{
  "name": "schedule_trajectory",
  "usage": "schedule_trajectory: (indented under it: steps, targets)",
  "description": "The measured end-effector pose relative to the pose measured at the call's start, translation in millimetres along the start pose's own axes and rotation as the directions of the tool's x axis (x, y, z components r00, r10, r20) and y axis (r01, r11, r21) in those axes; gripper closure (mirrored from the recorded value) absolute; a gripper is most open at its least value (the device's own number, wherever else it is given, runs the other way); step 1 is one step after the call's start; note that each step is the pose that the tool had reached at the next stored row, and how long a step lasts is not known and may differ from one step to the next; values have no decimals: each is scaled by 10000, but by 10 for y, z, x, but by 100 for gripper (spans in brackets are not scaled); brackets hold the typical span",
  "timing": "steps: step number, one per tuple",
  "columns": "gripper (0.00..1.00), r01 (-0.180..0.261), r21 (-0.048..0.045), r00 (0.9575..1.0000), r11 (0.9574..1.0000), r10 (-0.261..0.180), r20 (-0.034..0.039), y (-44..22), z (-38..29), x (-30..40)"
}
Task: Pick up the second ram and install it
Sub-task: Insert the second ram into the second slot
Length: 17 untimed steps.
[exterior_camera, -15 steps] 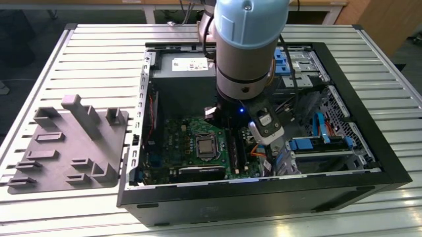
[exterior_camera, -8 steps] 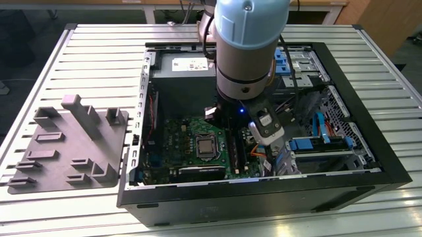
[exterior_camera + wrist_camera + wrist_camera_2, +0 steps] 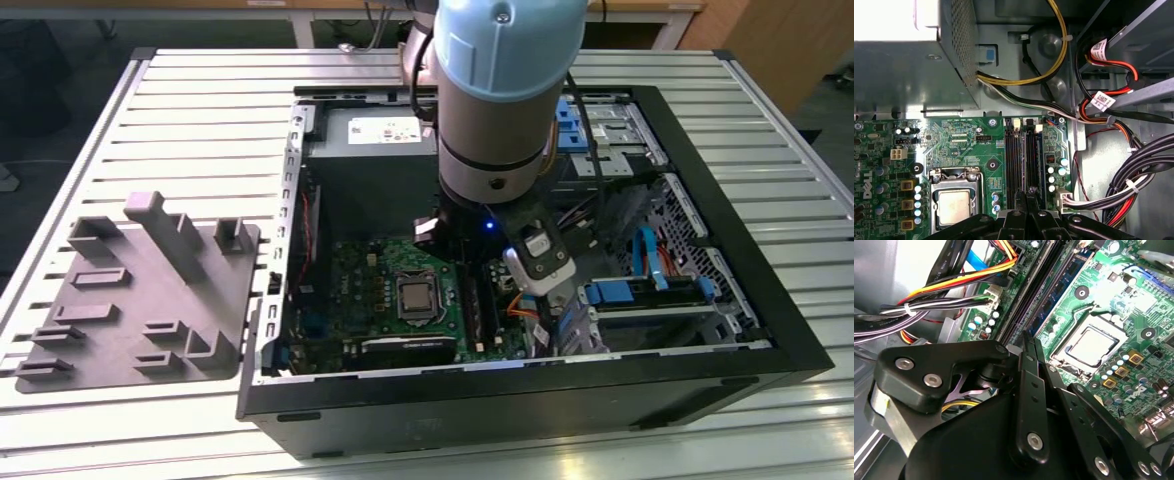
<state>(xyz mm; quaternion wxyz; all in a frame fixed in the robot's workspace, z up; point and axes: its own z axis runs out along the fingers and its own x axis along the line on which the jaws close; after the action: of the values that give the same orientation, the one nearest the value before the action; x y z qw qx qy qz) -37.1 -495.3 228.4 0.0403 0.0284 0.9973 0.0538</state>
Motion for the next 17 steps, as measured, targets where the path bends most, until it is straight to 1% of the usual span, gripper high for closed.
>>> schedule_trajectory:
  steps: [17]
  targets:
    - [88, 137, -12, 9999, 9999, -137, -15, 0, 1, 0]
